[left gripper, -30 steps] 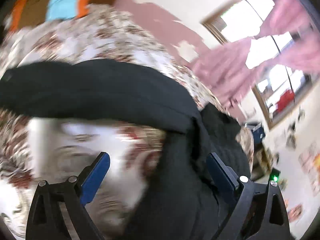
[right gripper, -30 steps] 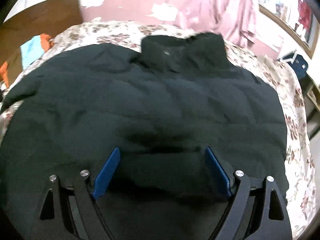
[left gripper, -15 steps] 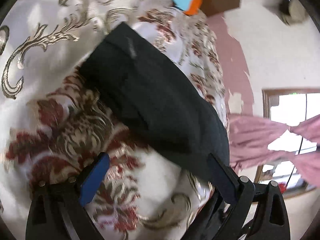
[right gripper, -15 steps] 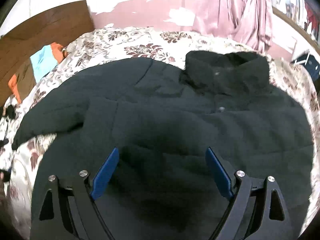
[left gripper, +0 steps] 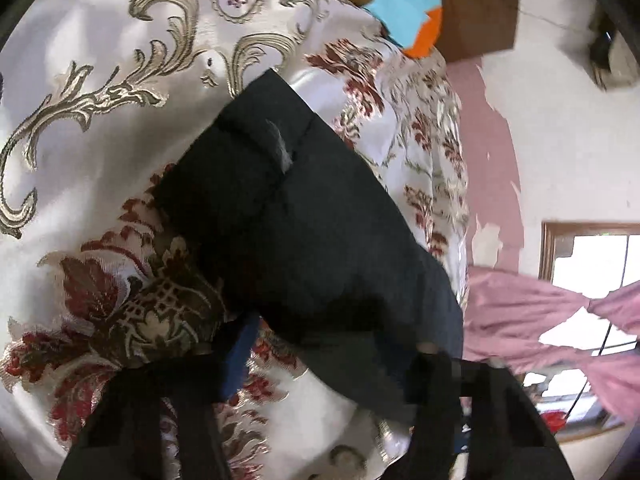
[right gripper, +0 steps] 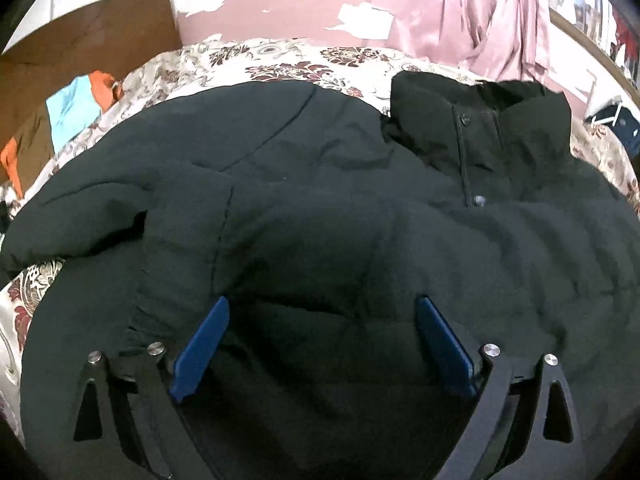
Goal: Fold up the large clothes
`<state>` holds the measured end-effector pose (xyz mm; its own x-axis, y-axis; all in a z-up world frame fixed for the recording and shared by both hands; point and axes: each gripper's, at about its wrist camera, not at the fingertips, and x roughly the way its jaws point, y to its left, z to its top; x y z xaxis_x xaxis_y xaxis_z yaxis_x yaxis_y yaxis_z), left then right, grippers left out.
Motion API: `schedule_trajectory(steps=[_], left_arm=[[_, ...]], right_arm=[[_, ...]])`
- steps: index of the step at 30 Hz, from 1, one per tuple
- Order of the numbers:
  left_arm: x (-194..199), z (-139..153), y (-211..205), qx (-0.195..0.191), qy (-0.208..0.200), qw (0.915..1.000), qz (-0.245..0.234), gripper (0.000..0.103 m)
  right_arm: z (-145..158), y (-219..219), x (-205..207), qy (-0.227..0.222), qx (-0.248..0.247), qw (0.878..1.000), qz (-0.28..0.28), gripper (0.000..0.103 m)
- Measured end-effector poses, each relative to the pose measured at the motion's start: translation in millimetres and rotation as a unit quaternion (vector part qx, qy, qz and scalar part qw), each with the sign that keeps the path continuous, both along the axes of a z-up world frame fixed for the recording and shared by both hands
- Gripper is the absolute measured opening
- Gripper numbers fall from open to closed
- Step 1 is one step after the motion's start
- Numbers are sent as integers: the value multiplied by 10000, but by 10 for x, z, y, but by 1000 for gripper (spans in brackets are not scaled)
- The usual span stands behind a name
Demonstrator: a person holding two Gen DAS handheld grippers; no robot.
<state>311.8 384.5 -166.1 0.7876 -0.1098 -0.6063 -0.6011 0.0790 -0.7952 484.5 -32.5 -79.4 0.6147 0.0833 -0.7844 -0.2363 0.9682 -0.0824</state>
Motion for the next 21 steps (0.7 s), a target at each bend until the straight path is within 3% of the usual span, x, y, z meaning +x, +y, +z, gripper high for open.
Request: schedule_trajectory(steps=[2, 4, 9, 13, 15, 21], left_arm=[[-4, 84, 20, 209, 17, 9998, 77, 17], [-7, 243, 18, 546, 4, 9985, 96, 11], [20, 814, -64, 1326, 14, 9912, 44, 7], [84, 1459, -262, 2127, -369, 9763, -145, 7], [126, 1856, -464, 2592, -717, 9625, -362, 7], [246, 2811, -1357, 3787, -1529, 9046, -1224, 7]], right_arm=[[23, -14, 10, 37, -11, 10000, 4, 93], [79, -30, 7, 117, 3, 9999, 54, 93], [386, -335, -99, 101, 751, 9970, 127, 93], [596, -681, -198, -110, 949, 9954, -30, 93], [697, -904, -264, -238, 946, 9951, -167, 93], [846, -1487, -488, -334, 1325, 9896, -442, 93]])
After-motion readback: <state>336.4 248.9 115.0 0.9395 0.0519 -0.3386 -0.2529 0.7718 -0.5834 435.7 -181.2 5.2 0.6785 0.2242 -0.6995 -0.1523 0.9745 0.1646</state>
